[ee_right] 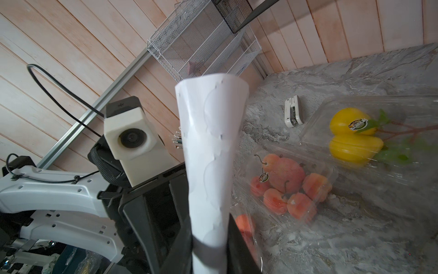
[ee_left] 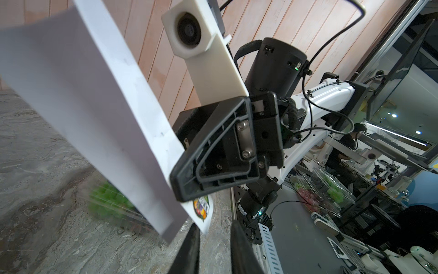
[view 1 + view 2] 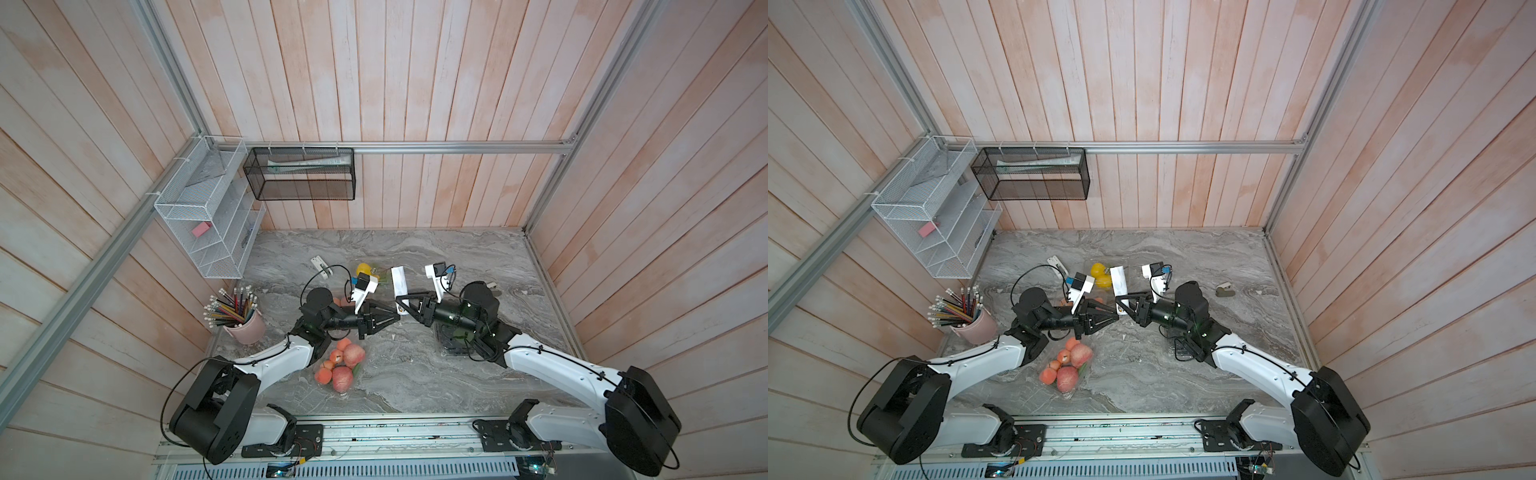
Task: Label fruit boxes
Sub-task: Pick up the label sticker from the center of the board.
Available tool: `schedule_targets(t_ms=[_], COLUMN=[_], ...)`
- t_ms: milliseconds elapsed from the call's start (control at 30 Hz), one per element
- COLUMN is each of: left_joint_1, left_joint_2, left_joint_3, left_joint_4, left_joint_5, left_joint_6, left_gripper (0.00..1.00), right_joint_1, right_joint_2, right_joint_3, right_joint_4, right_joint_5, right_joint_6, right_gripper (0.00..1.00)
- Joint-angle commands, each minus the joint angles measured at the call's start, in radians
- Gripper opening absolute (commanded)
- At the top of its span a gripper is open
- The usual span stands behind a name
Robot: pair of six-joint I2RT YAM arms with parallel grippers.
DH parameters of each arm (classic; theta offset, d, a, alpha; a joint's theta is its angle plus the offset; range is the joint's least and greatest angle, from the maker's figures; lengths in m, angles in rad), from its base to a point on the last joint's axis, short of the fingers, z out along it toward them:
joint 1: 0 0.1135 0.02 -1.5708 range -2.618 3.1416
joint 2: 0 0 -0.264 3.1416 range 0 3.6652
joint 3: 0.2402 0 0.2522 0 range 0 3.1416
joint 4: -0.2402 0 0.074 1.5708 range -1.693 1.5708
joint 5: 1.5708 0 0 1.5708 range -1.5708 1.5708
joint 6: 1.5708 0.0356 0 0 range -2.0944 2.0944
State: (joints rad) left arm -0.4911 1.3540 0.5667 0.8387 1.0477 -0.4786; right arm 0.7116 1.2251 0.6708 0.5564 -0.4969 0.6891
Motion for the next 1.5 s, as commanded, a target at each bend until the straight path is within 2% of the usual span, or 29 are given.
schedule_targets(t_ms=[0, 67, 300, 700, 967, 1000, 1067, 1133, 1167, 1333, 1467], left_joint_1=[-0.004, -0.004, -0.004, -0.007, -0.008, -0.009, -0.009, -0.009, -0.008, -0.009, -0.008], left_joint_2=[0.005, 0.006, 0.004, 0.024, 0.034, 0.033, 0.027, 0.018, 0.013, -0.006, -0.009], left_joint_3=[0.029, 0.032, 0.028, 0.046, 0.049, 0.047, 0.045, 0.043, 0.041, 0.039, 0.042], left_joint_4=[0.025, 0.012, -0.014, 0.051, 0.072, 0.07, 0.063, 0.052, 0.042, 0.007, 0.009], left_joint_5=[-0.014, -0.021, -0.052, -0.016, -0.004, -0.003, -0.003, -0.005, -0.008, -0.017, -0.019], left_joint_6=[0.001, 0.004, 0.011, -0.024, -0.032, -0.029, -0.022, -0.011, -0.005, 0.039, 0.065], left_gripper=[0.2, 0.19, 0.28, 0.24, 0.0, 0.0, 0.0, 0.0, 0.0, 0.0, 0.0], right_joint_1=[-0.004, -0.004, -0.004, -0.004, -0.004, -0.005, -0.01, -0.023, -0.03, -0.061, -0.066], right_joint_2=[0.008, 0.007, -0.002, 0.019, 0.02, 0.016, 0.002, -0.034, -0.059, -0.231, -0.346], right_joint_3=[-0.004, -0.004, -0.014, -0.019, -0.016, -0.017, -0.019, -0.022, -0.029, -0.048, -0.058], right_joint_4=[0.042, 0.043, 0.06, 0.094, 0.096, 0.091, 0.072, 0.012, -0.015, -0.214, -0.338], right_joint_5=[-0.028, -0.031, -0.034, -0.049, -0.052, -0.046, -0.033, -0.01, 0.004, 0.075, 0.078], right_joint_6=[0.015, 0.015, 0.019, 0.036, 0.035, 0.033, 0.025, 0.002, -0.012, -0.13, -0.231], right_gripper=[0.23, 0.23, 0.23, 0.23, 0.23, 0.24, 0.35, 0.5, 0.53, 0.53, 0.49])
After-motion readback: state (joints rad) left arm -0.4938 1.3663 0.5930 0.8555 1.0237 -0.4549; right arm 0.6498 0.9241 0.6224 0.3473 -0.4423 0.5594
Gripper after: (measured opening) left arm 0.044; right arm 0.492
